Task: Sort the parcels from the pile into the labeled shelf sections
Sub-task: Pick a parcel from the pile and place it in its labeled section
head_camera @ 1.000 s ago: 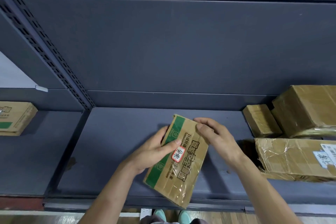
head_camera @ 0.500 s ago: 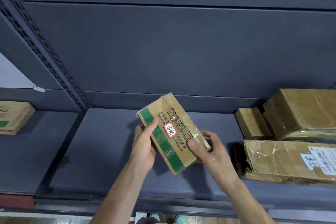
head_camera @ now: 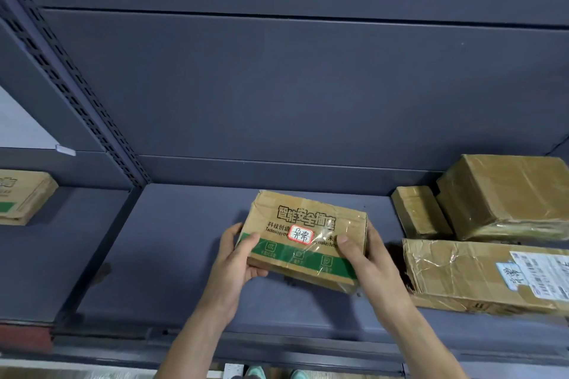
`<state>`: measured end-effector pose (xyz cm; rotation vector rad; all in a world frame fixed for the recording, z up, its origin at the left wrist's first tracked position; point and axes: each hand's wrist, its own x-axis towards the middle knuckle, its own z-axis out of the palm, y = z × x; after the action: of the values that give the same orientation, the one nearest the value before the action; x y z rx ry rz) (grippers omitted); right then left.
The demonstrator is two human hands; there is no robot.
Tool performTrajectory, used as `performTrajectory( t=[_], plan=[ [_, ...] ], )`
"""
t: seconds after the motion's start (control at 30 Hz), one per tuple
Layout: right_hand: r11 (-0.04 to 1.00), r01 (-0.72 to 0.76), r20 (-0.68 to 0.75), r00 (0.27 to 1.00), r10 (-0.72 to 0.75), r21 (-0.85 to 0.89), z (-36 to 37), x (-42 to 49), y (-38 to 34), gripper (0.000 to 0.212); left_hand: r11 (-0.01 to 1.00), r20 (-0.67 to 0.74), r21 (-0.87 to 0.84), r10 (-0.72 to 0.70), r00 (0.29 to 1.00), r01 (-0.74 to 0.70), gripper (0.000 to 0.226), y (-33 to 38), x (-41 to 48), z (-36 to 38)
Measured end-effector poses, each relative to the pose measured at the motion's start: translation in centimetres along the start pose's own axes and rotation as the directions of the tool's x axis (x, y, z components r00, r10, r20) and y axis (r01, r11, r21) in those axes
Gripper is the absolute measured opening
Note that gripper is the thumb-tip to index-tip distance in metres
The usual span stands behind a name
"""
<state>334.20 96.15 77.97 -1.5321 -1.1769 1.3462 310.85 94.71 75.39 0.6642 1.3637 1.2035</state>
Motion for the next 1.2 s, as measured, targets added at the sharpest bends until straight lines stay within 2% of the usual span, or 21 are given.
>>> performTrajectory(
  t=[0.03,0.13,0.17,0.3,0.43,0.5,0.67,0.87,1.1,1.13,1.2],
  plan=[
    [0.999,-0.006,0.019,1.0,0.007,-0.036,0.1,-0.1,0.3,0.047,1.0,-0.016,-0.012,0.01,1.0,-0.01,0.03,-0.2,-0.2,0.0],
    [0.99,-0.05,0.01,0.999,0.052,-0.134,0.1,-0.3,0.8,0.075,0.999,-0.036,-0.022,0.043,0.998,-0.044,0.035,-0.4,-0.9,0.0],
    [0.988,-0.056,0.019,0.998,0.06,-0.144,0.1,-0.4,0.8,0.077,0.998,-0.046,-0.017,0.053,0.998,-0.054,0.035,-0.5,-1.1,0.0],
    [0.995,-0.011,0.08,0.997,0.019,-0.101,0.2,-0.7,1.1,0.056,0.995,-0.077,0.053,0.083,0.994,-0.079,0.035,-1.0,-2.0,-0.1],
    [0.989,0.028,0.096,0.995,-0.014,-0.146,-0.3,-0.5,1.7,0.056,0.974,-0.082,0.204,0.114,0.99,-0.095,0.048,-1.5,-3.1,-0.2],
    [0.983,0.049,0.119,0.992,-0.028,-0.177,-0.2,-0.5,1.7,0.056,0.965,-0.118,0.239,0.138,0.983,-0.107,0.047,-2.0,-3.7,-0.5],
    [0.944,0.144,0.212,0.974,-0.082,-0.298,1.2,-1.0,1.5,0.06,0.956,-0.191,0.259,0.188,0.963,-0.135,0.054,-2.8,-5.8,-2.0],
    [0.919,0.228,0.319,0.94,-0.122,-0.321,4.4,-1.8,0.7,0.062,0.945,-0.283,0.308,0.205,0.937,-0.113,0.052,-2.6,-7.9,-5.5],
    [0.892,0.324,0.457,0.876,-0.157,-0.314,10.5,-3.5,0.0,0.037,0.948,-0.396,0.301,0.226,0.89,-0.107,0.062,-1.9,-11.4,-11.1],
    [0.888,0.335,0.475,0.866,-0.157,-0.315,11.7,-3.9,-0.1,0.037,0.949,-0.412,0.297,0.228,0.882,-0.107,0.06,-1.9,-12.1,-12.1],
    [0.879,0.357,0.507,0.847,-0.163,-0.314,14.2,-5.1,-0.2,0.043,0.947,-0.436,0.302,0.242,0.867,-0.113,0.04,-2.0,-13.6,-14.3]
  ],
)
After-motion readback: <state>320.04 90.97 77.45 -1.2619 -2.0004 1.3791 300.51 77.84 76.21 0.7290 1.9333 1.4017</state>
